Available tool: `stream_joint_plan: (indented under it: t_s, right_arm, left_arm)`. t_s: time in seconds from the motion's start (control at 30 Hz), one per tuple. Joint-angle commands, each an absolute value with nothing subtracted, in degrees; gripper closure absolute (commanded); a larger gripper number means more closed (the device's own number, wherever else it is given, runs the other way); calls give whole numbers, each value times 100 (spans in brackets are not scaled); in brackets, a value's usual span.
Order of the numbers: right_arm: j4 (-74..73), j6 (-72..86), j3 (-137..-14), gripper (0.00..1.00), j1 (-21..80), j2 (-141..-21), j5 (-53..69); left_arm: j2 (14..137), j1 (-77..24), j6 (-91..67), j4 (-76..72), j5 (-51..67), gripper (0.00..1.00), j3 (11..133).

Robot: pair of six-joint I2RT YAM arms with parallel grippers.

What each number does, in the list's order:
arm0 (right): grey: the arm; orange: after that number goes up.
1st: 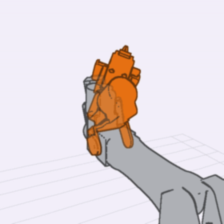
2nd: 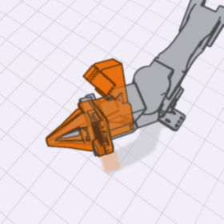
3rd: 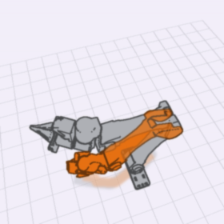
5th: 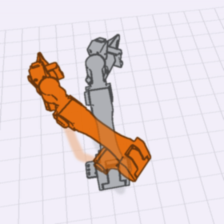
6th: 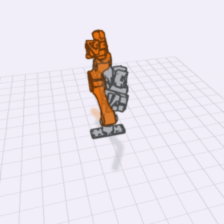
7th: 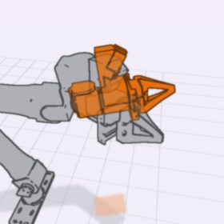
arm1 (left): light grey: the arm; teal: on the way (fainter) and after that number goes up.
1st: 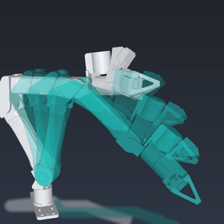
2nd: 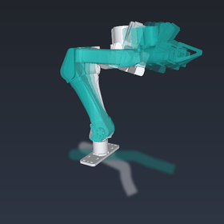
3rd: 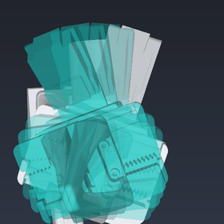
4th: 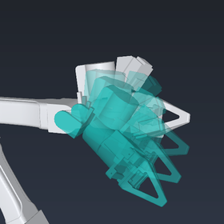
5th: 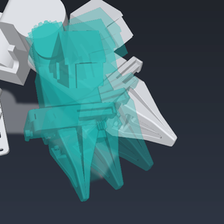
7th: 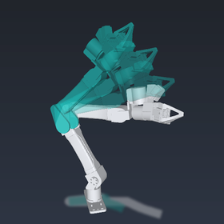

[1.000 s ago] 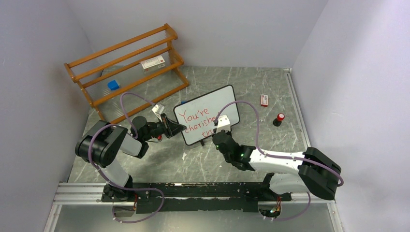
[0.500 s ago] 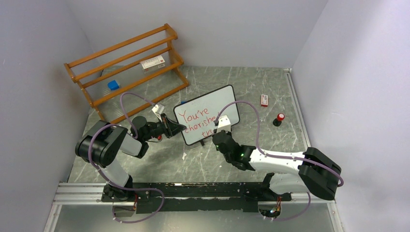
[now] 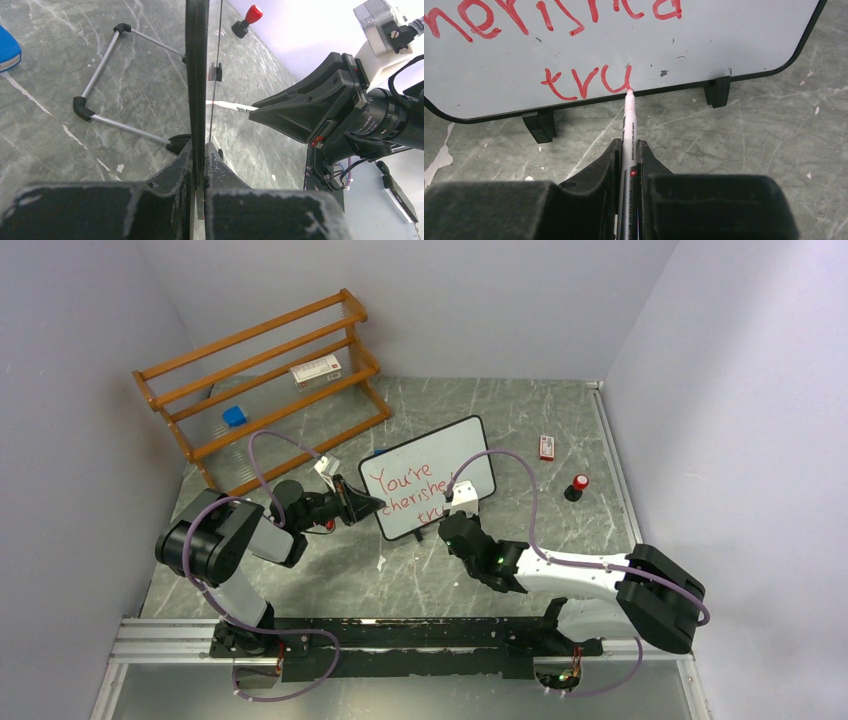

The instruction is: Write a sentence on the whiteboard

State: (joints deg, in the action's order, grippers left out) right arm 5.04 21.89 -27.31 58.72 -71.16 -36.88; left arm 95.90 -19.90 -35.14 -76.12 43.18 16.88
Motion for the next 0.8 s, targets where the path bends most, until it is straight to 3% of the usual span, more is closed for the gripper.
stream_joint_plan:
  t_s: [0.0, 0.77]
  right_arm:
    - [574, 2259, -2741, 100, 5822, -7012, -3854]
    - [1068, 1661, -2879, 100, 5622, -6773, -3863]
  left_arm:
    - [9565, -1907, -3488, -7280, 4403, 95, 1714]
    - [9375, -1872, -3224, -6673, 4429, 95, 1764]
